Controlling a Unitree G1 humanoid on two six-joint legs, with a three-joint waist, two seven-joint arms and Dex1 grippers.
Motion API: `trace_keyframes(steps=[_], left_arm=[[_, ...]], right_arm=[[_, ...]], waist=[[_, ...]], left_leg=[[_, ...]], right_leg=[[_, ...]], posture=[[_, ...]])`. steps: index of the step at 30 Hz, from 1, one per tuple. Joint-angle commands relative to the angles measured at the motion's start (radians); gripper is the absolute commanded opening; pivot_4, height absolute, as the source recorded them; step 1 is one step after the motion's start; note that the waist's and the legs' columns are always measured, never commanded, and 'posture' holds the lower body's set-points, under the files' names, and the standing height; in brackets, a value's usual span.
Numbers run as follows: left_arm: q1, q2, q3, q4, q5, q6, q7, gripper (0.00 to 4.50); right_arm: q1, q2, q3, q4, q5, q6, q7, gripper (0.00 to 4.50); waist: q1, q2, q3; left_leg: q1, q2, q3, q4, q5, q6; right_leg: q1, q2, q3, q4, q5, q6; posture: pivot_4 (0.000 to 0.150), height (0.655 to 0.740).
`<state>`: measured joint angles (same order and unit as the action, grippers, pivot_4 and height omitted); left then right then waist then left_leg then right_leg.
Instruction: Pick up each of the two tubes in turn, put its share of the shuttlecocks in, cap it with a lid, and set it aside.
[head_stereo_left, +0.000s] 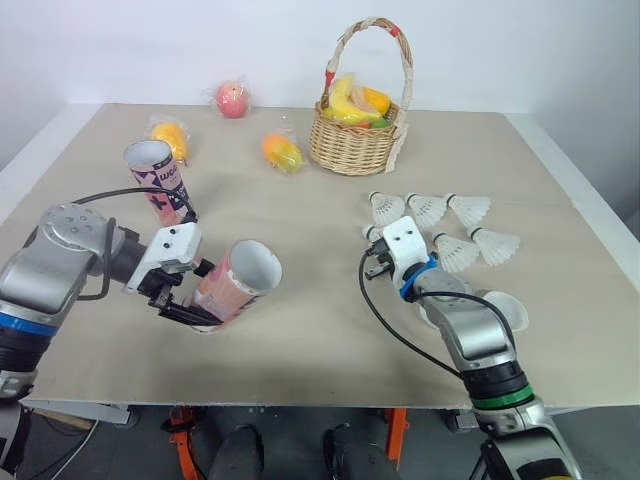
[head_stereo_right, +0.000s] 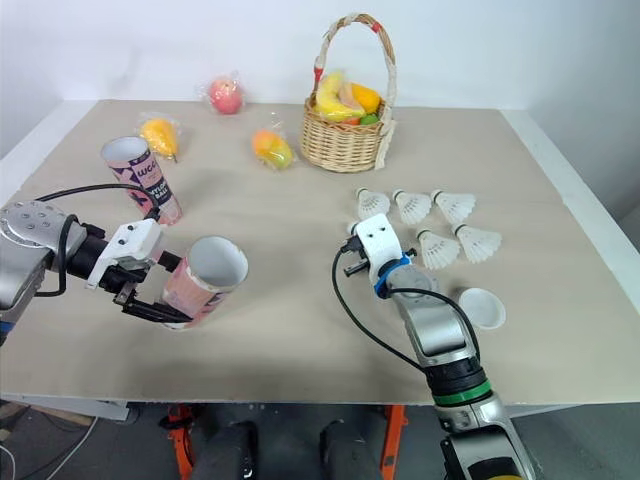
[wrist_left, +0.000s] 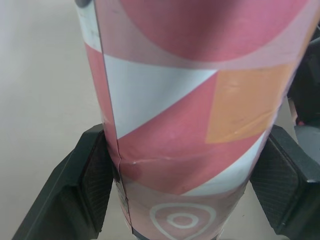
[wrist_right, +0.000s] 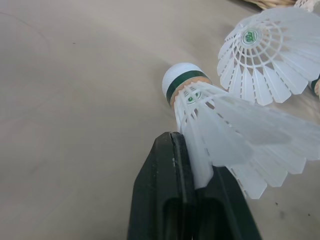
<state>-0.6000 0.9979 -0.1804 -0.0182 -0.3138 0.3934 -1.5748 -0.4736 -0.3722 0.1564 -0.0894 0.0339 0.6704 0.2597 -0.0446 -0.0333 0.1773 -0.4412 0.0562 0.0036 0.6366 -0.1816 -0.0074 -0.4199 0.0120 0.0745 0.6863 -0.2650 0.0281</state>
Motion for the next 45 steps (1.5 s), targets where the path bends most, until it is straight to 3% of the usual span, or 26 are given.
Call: trace_keyframes(steps=[1, 11, 24, 31, 34, 41, 45], left_arm=[[-0.002, 0.013, 0.026, -0.01, -0.007, 0.005, 0.001, 3.61], [-0.003, -0.04, -0.051, 0.091, 0.051, -0.041, -0.025, 3.61], [-0.051, -0.072, -0.076, 0.124, 0.055, -0.044, -0.04, 3.61], [-0.044, -0.077, -0.046, 0.101, 0.038, -0.024, -0.038, 3.61], [-0.051, -0.085, -0.041, 0.101, 0.037, -0.024, -0.036, 3.61], [-0.058, -0.097, -0.038, 0.101, 0.032, -0.017, -0.031, 3.61], [-0.053, -0.098, -0.035, 0.093, 0.029, -0.013, -0.024, 3.61]], right_arm=[[-0.013, -0.057, -0.052, -0.132, 0.067, -0.051, 0.131, 0.02], [-0.059, -0.286, -0.041, -0.297, 0.252, -0.376, 0.663, 0.02], [-0.334, -0.264, 0.163, -0.108, 0.164, -0.654, 0.993, 0.02], [-0.426, -0.194, 0.229, 0.003, 0.094, -0.72, 1.024, 0.02], [-0.463, -0.165, 0.236, 0.034, 0.094, -0.692, 1.039, 0.91], [-0.464, -0.207, 0.156, -0.013, 0.248, -0.584, 1.147, 4.07], [-0.468, -0.225, 0.037, 0.063, 0.321, -0.465, 1.064, 4.07]], waist=[[0.0, 0.001, 0.001], [0.001, 0.003, 0.0], [0.008, 0.005, 0.0], [0.009, 0.006, 0.001], [0.011, 0.006, 0.001], [0.022, 0.006, 0.001], [0.023, 0.006, 0.001]], left_leg=[[0.0, 0.0, 0.0, 0.0, 0.0, 0.0], [0.004, 0.0, -0.001, 0.0, 0.0, 0.0], [0.006, 0.0, 0.0, 0.003, 0.002, 0.002], [0.006, 0.0, 0.0, 0.003, 0.002, 0.002], [0.006, 0.0, -0.001, 0.003, 0.002, 0.002], [0.004, 0.0, -0.001, 0.003, 0.002, 0.002], [0.004, 0.0, -0.001, 0.003, 0.002, 0.002]], right_leg=[[0.0, 0.0, 0.0, 0.0, 0.0, 0.0], [0.003, 0.0, -0.001, 0.0, -0.001, 0.0], [0.007, -0.001, -0.001, 0.0, 0.002, 0.0], [0.006, -0.001, -0.001, 0.001, 0.002, -0.001], [0.006, 0.0, -0.001, 0.002, 0.003, -0.002], [0.005, -0.001, -0.002, 0.002, 0.004, -0.006], [0.005, -0.001, -0.003, 0.002, 0.004, -0.007]], posture=[[0.15, 0.74], [0.15, 0.74], [0.15, 0.74], [0.15, 0.74], [0.15, 0.74], [0.15, 0.74], [0.15, 0.74]])
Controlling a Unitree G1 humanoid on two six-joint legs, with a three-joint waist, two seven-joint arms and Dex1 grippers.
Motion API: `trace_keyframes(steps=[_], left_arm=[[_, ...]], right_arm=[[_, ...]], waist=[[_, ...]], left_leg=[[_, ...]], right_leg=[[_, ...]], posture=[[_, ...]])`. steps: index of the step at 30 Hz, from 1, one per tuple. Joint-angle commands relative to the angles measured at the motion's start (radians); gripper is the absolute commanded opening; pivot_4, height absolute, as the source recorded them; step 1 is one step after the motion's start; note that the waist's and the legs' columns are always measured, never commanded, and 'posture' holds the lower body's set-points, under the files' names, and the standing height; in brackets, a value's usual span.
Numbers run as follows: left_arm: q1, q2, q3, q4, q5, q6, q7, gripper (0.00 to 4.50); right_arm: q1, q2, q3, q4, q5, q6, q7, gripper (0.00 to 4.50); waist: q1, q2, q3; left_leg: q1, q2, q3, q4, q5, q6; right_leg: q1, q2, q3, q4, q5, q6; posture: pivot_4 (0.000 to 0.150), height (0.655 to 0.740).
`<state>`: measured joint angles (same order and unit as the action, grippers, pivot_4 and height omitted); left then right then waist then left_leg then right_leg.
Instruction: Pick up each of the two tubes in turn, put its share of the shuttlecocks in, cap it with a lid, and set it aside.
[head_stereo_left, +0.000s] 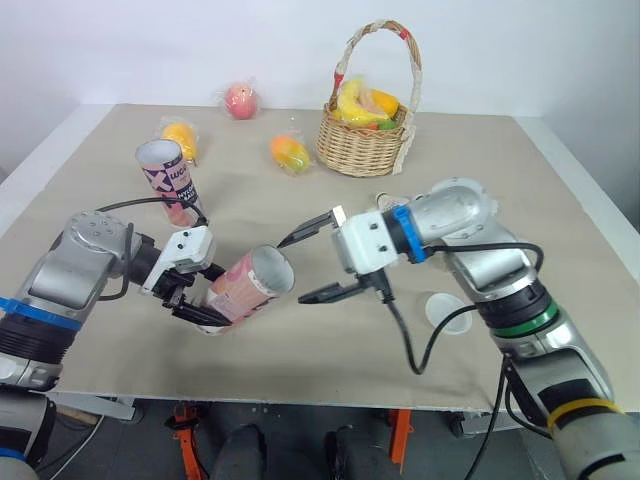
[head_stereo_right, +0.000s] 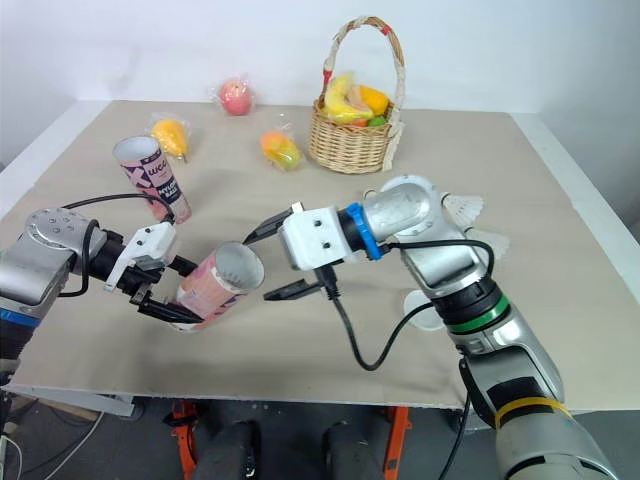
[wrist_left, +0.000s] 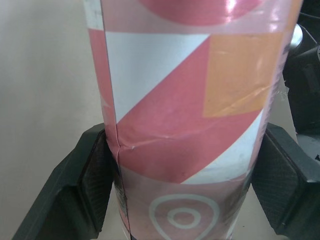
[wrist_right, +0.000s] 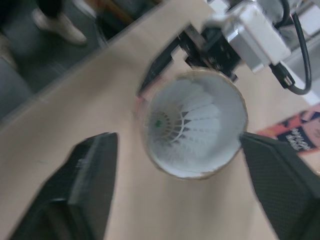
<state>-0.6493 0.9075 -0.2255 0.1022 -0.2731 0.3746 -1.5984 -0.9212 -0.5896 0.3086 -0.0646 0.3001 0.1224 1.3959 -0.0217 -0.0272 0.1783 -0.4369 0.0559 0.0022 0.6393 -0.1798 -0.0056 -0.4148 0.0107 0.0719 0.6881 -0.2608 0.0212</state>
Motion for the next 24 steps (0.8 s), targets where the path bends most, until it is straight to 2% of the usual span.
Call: trace_keyframes(steps=[1, 5, 8, 16, 24], left_arm=[[-0.001, -0.007, 0.012, -0.031, -0.013, 0.007, 0.002, 3.61], [0.019, 0.002, 0.027, -0.05, -0.021, 0.014, 0.009, 3.61], [0.031, 0.009, 0.033, -0.063, -0.025, 0.018, 0.012, 3.61], [0.029, 0.021, 0.039, -0.071, -0.026, 0.025, 0.011, 3.61], [0.028, 0.023, 0.042, -0.075, -0.028, 0.026, 0.014, 3.61]], right_arm=[[-0.013, -0.005, -0.145, 0.088, 0.022, 0.104, -0.153, 4.07], [0.042, 0.024, -0.201, 0.237, -0.112, 0.299, -0.493, 4.07], [0.096, 0.059, -0.24, 0.266, -0.154, 0.422, -0.668, 4.07], [0.127, 0.132, -0.293, 0.274, -0.182, 0.47, -0.863, 4.07], [0.057, 0.196, -0.256, 0.513, -0.252, 0.356, -0.92, 4.07]], waist=[[0.0, 0.0, 0.0], [0.0, 0.0, 0.0], [0.0, -0.001, -0.001], [-0.003, 0.002, 0.001], [-0.012, 0.002, 0.001]], left_leg=[[0.0, 0.0, 0.0, 0.0, 0.0, 0.0], [0.001, 0.0, 0.0, 0.0, 0.001, -0.001], [-0.001, 0.0, 0.0, 0.0, 0.001, -0.001], [-0.005, -0.002, 0.002, -0.001, 0.001, -0.001], [-0.004, -0.002, 0.002, -0.001, 0.002, -0.001]], right_leg=[[0.0, 0.0, 0.0, 0.0, 0.0, 0.0], [0.0, 0.0, 0.0, 0.001, 0.001, -0.001], [-0.002, 0.001, 0.0, 0.002, 0.0, -0.001], [-0.009, 0.001, 0.003, 0.007, -0.001, -0.001], [-0.009, 0.001, 0.003, 0.009, -0.001, -0.001]], posture=[[0.15, 0.74], [0.15, 0.74], [0.15, 0.74], [0.15, 0.74], [0.15, 0.74]])
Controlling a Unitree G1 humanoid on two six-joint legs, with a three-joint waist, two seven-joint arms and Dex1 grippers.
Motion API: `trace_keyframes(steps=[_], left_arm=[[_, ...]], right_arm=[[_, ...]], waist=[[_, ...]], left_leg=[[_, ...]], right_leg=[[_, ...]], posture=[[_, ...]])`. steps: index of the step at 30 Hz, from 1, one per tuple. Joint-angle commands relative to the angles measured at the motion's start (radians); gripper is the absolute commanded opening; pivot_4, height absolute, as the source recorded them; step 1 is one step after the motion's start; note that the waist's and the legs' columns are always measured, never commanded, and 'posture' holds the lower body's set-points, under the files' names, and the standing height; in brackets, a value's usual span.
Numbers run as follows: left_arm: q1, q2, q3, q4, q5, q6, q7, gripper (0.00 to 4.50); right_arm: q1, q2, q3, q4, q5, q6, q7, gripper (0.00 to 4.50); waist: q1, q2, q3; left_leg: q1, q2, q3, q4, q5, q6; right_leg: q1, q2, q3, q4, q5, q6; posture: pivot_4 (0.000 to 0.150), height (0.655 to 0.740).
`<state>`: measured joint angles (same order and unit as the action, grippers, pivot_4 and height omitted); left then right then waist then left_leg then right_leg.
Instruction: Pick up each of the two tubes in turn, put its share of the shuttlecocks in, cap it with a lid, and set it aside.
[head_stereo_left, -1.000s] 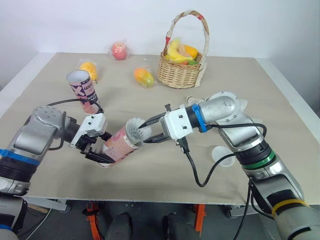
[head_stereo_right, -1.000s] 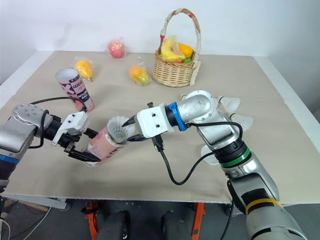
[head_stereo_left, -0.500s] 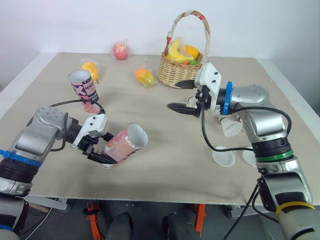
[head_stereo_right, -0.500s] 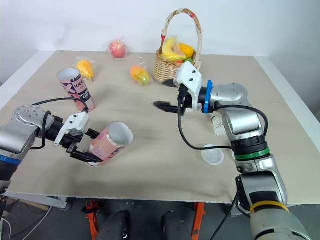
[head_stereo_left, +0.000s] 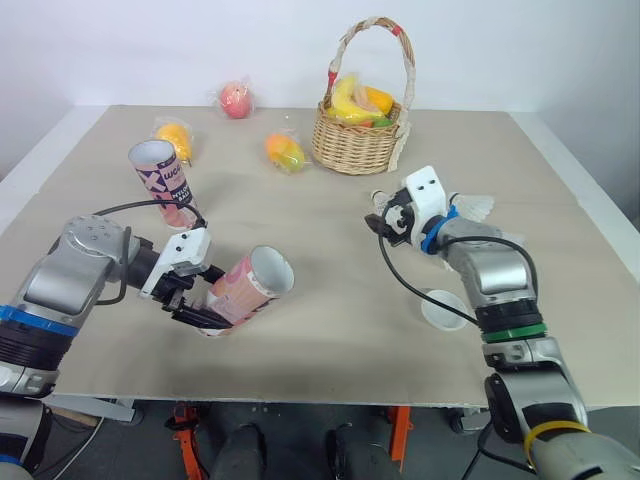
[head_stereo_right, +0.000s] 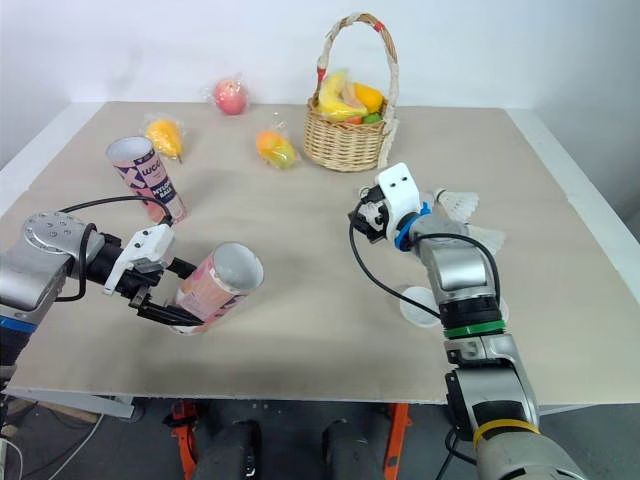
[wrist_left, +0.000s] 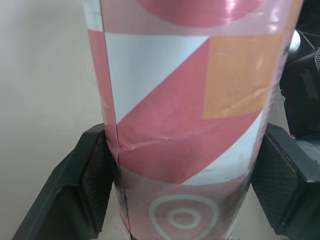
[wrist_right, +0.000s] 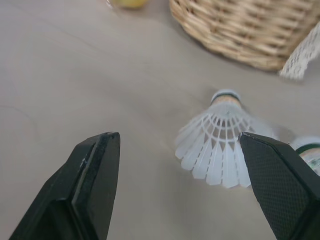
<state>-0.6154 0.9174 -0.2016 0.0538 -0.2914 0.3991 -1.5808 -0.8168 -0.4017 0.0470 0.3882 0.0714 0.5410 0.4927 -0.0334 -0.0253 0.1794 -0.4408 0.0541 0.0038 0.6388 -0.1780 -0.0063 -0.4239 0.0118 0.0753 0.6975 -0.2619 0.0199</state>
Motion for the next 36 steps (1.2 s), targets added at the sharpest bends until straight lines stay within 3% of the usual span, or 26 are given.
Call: trace_keyframes(steps=[1, 9, 11, 14, 15, 18, 19, 20, 21, 23, 30, 33, 36], left_arm=[[-0.003, 0.014, 0.02, -0.03, -0.011, 0.003, -0.003, 3.61], [0.018, 0.021, 0.03, -0.053, -0.022, 0.017, 0.004, 3.61], [0.02, 0.02, 0.033, -0.058, -0.025, 0.023, 0.006, 3.61], [0.025, 0.02, 0.038, -0.067, -0.029, 0.033, 0.011, 3.61], [0.027, 0.021, 0.039, -0.071, -0.03, 0.035, 0.013, 3.61], [0.036, 0.025, 0.043, -0.083, -0.037, 0.043, 0.021, 3.61], [0.039, 0.027, 0.044, -0.086, -0.038, 0.044, 0.022, 3.61], [0.041, 0.028, 0.045, -0.089, -0.039, 0.046, 0.024, 3.61], [0.043, 0.028, 0.045, -0.091, -0.04, 0.047, 0.026, 3.61], [0.046, 0.028, 0.045, -0.09, -0.04, 0.045, 0.028, 3.61], [0.039, 0.022, 0.035, -0.079, -0.037, 0.04, 0.028, 3.61], [0.031, 0.017, 0.03, -0.073, -0.036, 0.038, 0.027, 3.61], [0.028, 0.017, 0.029, -0.069, -0.036, 0.035, 0.024, 3.61]], right_arm=[[-0.055, 0.015, 0.009, 0.081, -0.028, -0.074, -0.016, 4.07], [-0.205, 0.086, 0.034, 0.444, -0.102, -0.26, -0.091, 4.07], [-0.251, 0.105, 0.027, 0.551, -0.114, -0.309, -0.119, 3.55], [-0.303, 0.129, 0.026, 0.664, -0.133, -0.373, -0.158, 2.35], [-0.315, 0.134, 0.025, 0.69, -0.138, -0.391, -0.162, 2.22], [-0.33, 0.139, 0.018, 0.717, -0.138, -0.426, -0.147, 1.12], [-0.33, 0.139, 0.013, 0.711, -0.132, -0.433, -0.134, 0.53], [-0.328, 0.137, 0.013, 0.699, -0.13, -0.439, -0.119, 0.4], [-0.325, 0.134, 0.016, 0.683, -0.13, -0.449, -0.102, 0.19], [-0.315, 0.127, 0.017, 0.637, -0.122, -0.457, -0.06, 0.19], [-0.177, 0.042, 0.037, 0.106, -0.014, -0.427, 0.258, 0.19], [-0.032, -0.113, 0.083, -0.256, 0.078, -0.527, 0.548, 0.19], [0.067, -0.254, 0.107, -0.448, 0.129, -0.567, 0.722, 0.19]], waist=[[-0.002, 0.0, 0.0], [-0.017, 0.0, 0.0], [-0.019, 0.0, 0.0], [-0.019, 0.0, 0.0], [-0.02, 0.0, 0.0], [-0.02, 0.0, 0.0], [-0.02, 0.0, 0.0], [-0.02, 0.0, 0.0], [-0.02, 0.0, 0.0], [-0.02, 0.0, 0.0], [-0.015, 0.0, 0.0], [-0.005, 0.0, 0.0], [-0.003, 0.0, 0.0]], left_leg=[[0.0, 0.0, 0.0, 0.0, 0.0, 0.0], [0.0, 0.0, 0.0, -0.001, 0.0, 0.0], [0.001, 0.0, 0.0, -0.001, 0.0, 0.0], [0.001, 0.0, 0.0, -0.002, 0.0, 0.0], [0.001, 0.0, 0.0, -0.002, 0.0, 0.0], [0.001, 0.0, 0.0, -0.002, 0.0, 0.0], [0.001, 0.0, 0.0, -0.002, 0.0, 0.0], [0.001, 0.0, 0.0, -0.003, 0.0, 0.0], [0.001, 0.0, 0.0, -0.003, 0.0, 0.0], [0.001, 0.0, 0.0, -0.003, 0.0, 0.0], [0.001, 0.0, -0.001, -0.003, 0.0, 0.0], [0.0, 0.0, -0.002, -0.003, 0.0, 0.0], [0.0, -0.001, -0.003, -0.003, -0.001, -0.001]], right_leg=[[0.0, 0.0, 0.0, 0.0, 0.0, 0.0], [0.0, 0.0, 0.0, 0.0, -0.001, 0.0], [0.0, 0.0, 0.0, 0.0, 0.0, -0.001], [0.0, 0.0, 0.0, 0.0, -0.001, -0.001], [0.0, 0.0, 0.0, 0.0, -0.001, -0.001], [0.0, 0.0, 0.0, 0.0, -0.001, -0.001], [0.0, 0.0, 0.0, 0.0, -0.001, -0.001], [0.0, 0.0, 0.0, 0.0, -0.001, -0.001], [0.0, 0.0, 0.0, 0.0, -0.001, -0.001], [0.0, 0.0, 0.0, 0.0, -0.001, -0.001], [0.0, 0.0, 0.0, 0.0, -0.002, 0.0], [0.0, 0.0, -0.001, 0.0, -0.003, 0.0], [0.001, -0.001, -0.003, 0.0, -0.004, 0.0]], posture=[[0.15, 0.74], [0.15, 0.74], [0.15, 0.74], [0.15, 0.74], [0.15, 0.74], [0.15, 0.74], [0.15, 0.74], [0.15, 0.74], [0.15, 0.74], [0.15, 0.74], [0.15, 0.74], [0.15, 0.74], [0.15, 0.74]])
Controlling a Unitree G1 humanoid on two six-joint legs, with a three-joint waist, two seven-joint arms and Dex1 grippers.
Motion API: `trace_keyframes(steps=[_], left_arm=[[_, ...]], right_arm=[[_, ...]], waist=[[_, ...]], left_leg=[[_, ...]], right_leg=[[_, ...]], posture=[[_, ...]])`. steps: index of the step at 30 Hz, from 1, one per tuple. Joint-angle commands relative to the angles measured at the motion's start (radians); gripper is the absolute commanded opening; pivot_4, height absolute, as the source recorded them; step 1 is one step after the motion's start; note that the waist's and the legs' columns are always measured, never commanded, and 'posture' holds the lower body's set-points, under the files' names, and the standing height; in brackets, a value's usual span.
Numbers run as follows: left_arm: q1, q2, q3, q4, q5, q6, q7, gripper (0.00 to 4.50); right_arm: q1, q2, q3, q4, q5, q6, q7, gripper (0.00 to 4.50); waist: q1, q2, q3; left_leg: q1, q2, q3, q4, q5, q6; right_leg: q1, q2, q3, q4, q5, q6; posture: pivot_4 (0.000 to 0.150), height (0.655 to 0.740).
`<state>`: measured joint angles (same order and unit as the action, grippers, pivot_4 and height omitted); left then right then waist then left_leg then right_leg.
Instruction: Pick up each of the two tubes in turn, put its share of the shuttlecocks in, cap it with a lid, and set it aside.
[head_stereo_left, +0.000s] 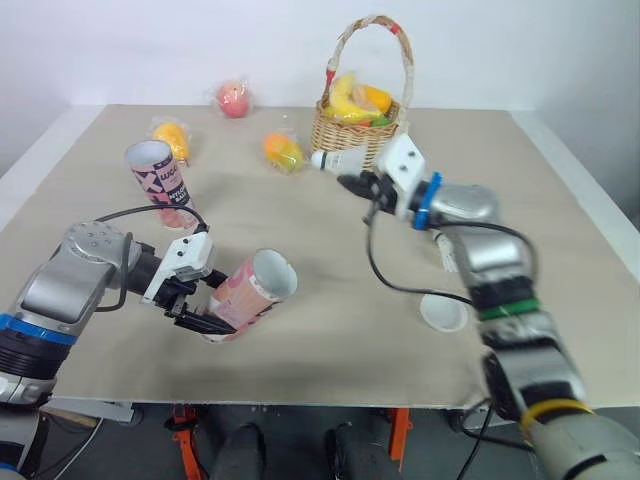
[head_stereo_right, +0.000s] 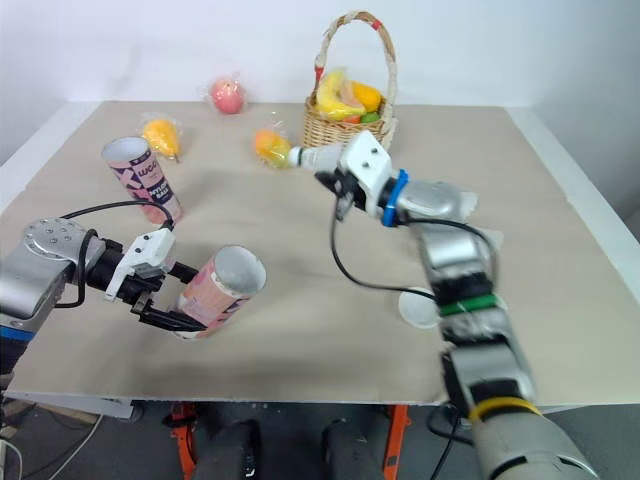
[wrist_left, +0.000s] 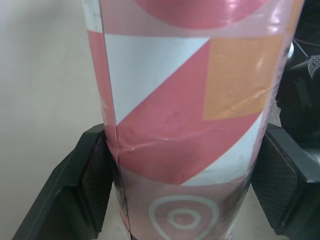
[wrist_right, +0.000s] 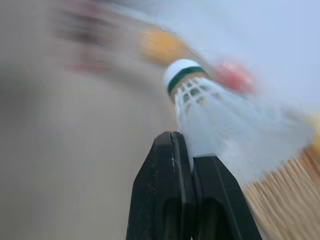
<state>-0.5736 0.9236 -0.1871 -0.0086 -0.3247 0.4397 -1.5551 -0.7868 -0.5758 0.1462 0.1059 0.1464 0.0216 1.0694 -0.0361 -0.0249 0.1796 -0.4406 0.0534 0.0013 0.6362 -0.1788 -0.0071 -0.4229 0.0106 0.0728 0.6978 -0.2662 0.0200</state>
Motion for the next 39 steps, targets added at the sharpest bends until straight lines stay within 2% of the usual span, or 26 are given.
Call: trace_keyframes(steps=[1, 5, 18, 21, 24, 28, 32, 36, 39], left_arm=[[-0.015, 0.011, 0.015, -0.005, -0.002, -0.006, -0.003, 3.61], [-0.019, 0.009, 0.013, -0.001, -0.001, -0.008, -0.005, 3.61], [-0.03, 0.006, 0.009, 0.01, 0.002, -0.011, -0.009, 3.61], [-0.031, 0.006, 0.009, 0.011, 0.002, -0.012, -0.009, 3.61], [-0.033, 0.004, 0.008, 0.013, 0.002, -0.012, -0.008, 3.61], [-0.021, 0.007, 0.012, 0.001, -0.003, -0.009, -0.005, 3.61], [-0.022, 0.003, 0.01, 0.001, -0.003, -0.008, -0.003, 3.61], [-0.007, 0.007, 0.017, -0.01, -0.008, -0.008, -0.001, 3.61], [0.004, 0.011, 0.019, -0.013, -0.01, -0.01, -0.002, 3.61]], right_arm=[[0.055, -0.11, 0.014, -0.2, 0.061, -0.046, 0.175, 0.19], [0.073, -0.161, 0.024, -0.289, 0.081, -0.033, 0.221, 0.19], [-0.017, -0.07, 0.139, -0.319, 0.047, -0.01, 0.223, 0.19], [-0.06, -0.039, 0.17, -0.311, 0.036, 0.052, 0.212, 1.01], [-0.081, -0.029, 0.166, -0.323, 0.053, 0.085, 0.215, 2.46], [-0.072, -0.047, 0.094, -0.346, 0.174, 0.173, 0.239, 4.37], [-0.036, -0.079, -0.012, -0.289, 0.224, 0.276, 0.166, 4.37], [0.122, -0.138, -0.147, -0.267, 0.16, 0.405, -0.051, 4.37], [0.297, -0.17, -0.284, -0.353, 0.21, 0.513, -0.13, 4.37]], waist=[[0.0, 0.0, 0.0], [-0.012, 0.0, 0.0], [-0.009, 0.0, 0.0], [-0.009, 0.0, 0.0], [-0.008, 0.0, 0.0], [-0.008, 0.0, 0.0], [-0.007, 0.0, 0.0], [-0.002, -0.001, 0.0], [0.002, -0.001, 0.0]], left_leg=[[0.0, 0.0, 0.0, 0.0, 0.0, 0.0], [0.003, 0.002, 0.001, 0.001, 0.001, 0.0], [0.003, 0.006, 0.001, 0.001, 0.004, 0.0], [0.003, 0.006, 0.0, 0.001, 0.004, 0.0], [0.003, 0.007, 0.0, 0.001, 0.004, 0.0], [0.003, 0.006, 0.0, 0.001, 0.004, 0.0], [0.003, 0.005, 0.0, 0.001, 0.004, 0.0], [0.003, 0.005, 0.0, 0.001, 0.004, 0.0], [0.002, 0.004, 0.001, 0.0, 0.004, 0.0]], right_leg=[[0.0, 0.0, 0.0, 0.0, 0.0, 0.0], [0.001, 0.002, 0.0, 0.001, -0.001, 0.004], [0.0, 0.006, 0.0, 0.002, 0.001, 0.001], [-0.001, 0.006, 0.0, 0.002, 0.001, 0.0], [-0.001, 0.006, 0.0, 0.002, 0.001, 0.0], [-0.001, 0.005, 0.0, 0.002, 0.001, 0.0], [0.0, 0.004, 0.0, 0.002, 0.001, 0.0], [0.0, 0.004, -0.001, 0.001, 0.001, 0.001], [0.0, 0.003, 0.0, 0.001, 0.001, 0.0]], posture=[[0.15, 0.74], [0.15, 0.74], [0.15, 0.74], [0.15, 0.74], [0.15, 0.74], [0.15, 0.74], [0.15, 0.74], [0.15, 0.74], [0.15, 0.74]])
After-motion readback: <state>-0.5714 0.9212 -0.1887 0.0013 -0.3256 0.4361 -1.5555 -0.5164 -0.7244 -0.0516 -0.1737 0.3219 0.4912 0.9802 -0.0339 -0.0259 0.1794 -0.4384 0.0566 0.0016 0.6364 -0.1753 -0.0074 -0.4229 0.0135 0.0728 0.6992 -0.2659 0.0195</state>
